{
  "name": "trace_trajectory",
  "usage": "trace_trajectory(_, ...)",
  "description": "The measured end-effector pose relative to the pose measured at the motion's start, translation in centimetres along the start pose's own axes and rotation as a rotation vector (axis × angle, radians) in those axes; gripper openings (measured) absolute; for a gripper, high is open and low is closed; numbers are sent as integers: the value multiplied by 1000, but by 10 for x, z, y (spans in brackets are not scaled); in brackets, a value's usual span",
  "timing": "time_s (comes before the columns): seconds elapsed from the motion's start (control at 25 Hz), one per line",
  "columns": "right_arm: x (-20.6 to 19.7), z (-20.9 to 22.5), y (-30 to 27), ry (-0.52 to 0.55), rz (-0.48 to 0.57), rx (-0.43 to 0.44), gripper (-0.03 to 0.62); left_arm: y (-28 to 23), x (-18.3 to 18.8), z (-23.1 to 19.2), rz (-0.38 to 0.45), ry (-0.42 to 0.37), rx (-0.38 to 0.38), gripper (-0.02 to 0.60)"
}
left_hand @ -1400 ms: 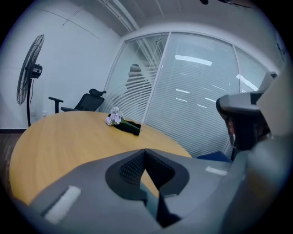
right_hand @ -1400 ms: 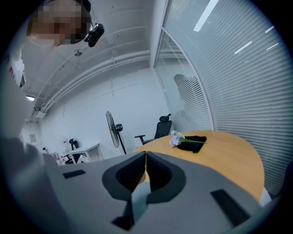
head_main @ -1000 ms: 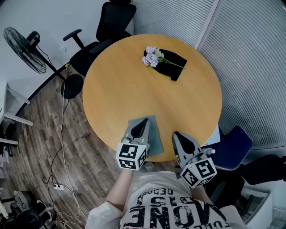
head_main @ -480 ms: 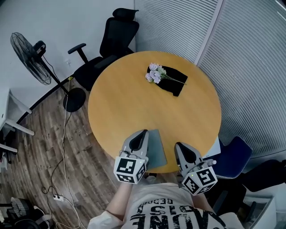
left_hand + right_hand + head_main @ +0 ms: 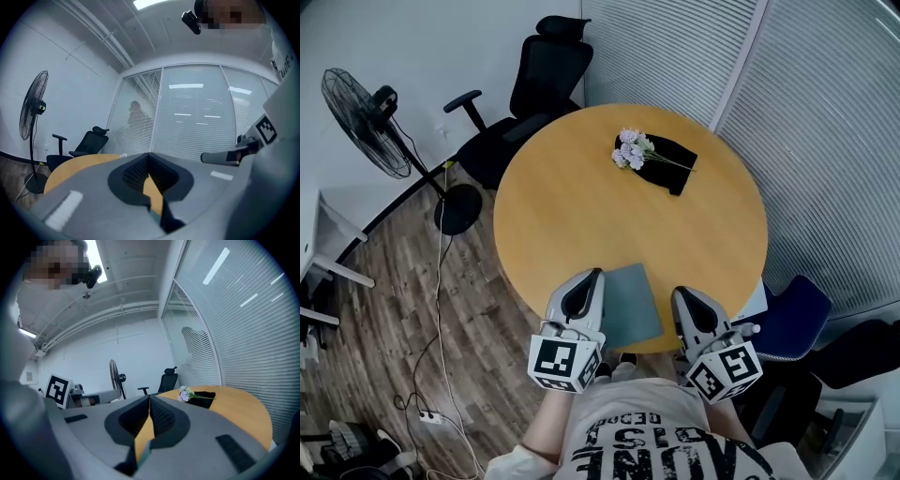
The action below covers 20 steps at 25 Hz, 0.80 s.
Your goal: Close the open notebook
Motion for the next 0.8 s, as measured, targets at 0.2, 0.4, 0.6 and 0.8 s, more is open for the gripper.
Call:
trace_trajectory(0.2,3,-9,5,10,25,-22,12,16,8,-5,19,-11,-1,9)
trace_trajectory(0.4,11,-15,5,13,45,-41,12,26,12,-6,24,-6,-11,10)
trace_trajectory(0.6,17,-24,7,15,60,-48,12,39,14,-7,16,-4,-15,10)
trace_trajectory(0.8,21,-34,9,16,68,-55,12,50,17,-9,8,-13,-9,11)
Point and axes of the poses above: the fingertips, and each gripper's own axes: y backward along the fingers, z to its right, x out of its top, the point moved 6 cm from there along y, backward along the fingers, and after that the axes turned 7 degrees about x, right-handed, at the moved point
